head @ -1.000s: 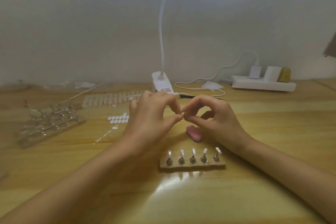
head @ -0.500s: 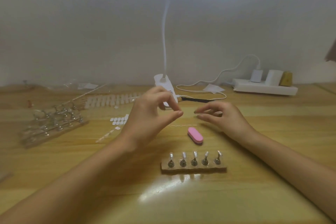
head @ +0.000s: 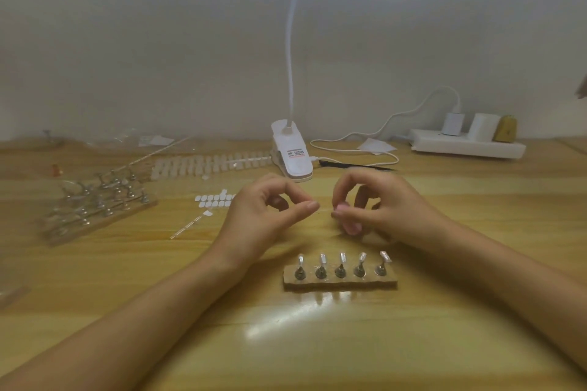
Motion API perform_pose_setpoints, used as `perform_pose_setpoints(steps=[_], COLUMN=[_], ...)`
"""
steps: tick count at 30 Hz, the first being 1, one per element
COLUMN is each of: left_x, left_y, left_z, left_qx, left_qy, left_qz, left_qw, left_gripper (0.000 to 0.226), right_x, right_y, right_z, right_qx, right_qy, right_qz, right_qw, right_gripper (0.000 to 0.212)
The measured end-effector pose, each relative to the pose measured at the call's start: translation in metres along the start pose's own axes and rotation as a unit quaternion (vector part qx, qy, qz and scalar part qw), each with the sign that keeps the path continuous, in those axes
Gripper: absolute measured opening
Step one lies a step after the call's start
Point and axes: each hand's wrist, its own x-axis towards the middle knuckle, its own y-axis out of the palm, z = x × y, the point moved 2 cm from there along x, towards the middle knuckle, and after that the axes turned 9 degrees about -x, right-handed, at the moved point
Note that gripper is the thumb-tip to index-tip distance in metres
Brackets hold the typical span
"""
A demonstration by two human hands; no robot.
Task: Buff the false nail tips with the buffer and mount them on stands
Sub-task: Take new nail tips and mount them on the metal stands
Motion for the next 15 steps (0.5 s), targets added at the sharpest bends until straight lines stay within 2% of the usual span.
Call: perform_pose_setpoints(steps=[2,5,7,9,11,13,15], left_x=[-0.001,-0.001,-0.001,-0.001,-0.002,-0.002,-0.002], left_y=[0.0,0.002,0.002,0.001,0.001,0.0,0.0], left_z=[0.002,0.003,0.004,0.004,0.004,0.004,0.003], left_qx=[0.001,0.008,-0.001,-0.006,-0.007,-0.007,0.001], left_qy=[0.003,0.009,0.002,-0.003,0.001,0.008,0.013], left_qz=[0.007,0.024,0.02,0.014,0.015,0.02,0.023], left_qw=[1.0,1.0,1.0,1.0,1.0,1.0,1.0], left_gripper=[0.011,0.008,0.007,0.007,0.007,0.007,0.008], right_x=[-0.001,-0.001,0.0,0.002,0.003,0.002,0.0], right_y=[0.0,0.004,0.008,0.007,0.003,-0.005,-0.009], right_z=[0.0,0.006,0.006,0.004,0.002,0.0,-0.001], right_qx=[0.03,-0.056,-0.063,-0.023,0.012,-0.001,0.04], right_qy=[-0.001,-0.047,-0.032,0.007,0.029,0.015,0.026], right_qz=[-0.053,-0.081,-0.068,-0.04,0.039,0.088,0.076], right_qw=[0.998,0.994,0.995,0.999,0.999,0.996,0.996], right_gripper=[0.021,0.021,0.019,0.02,0.028,0.03,0.023])
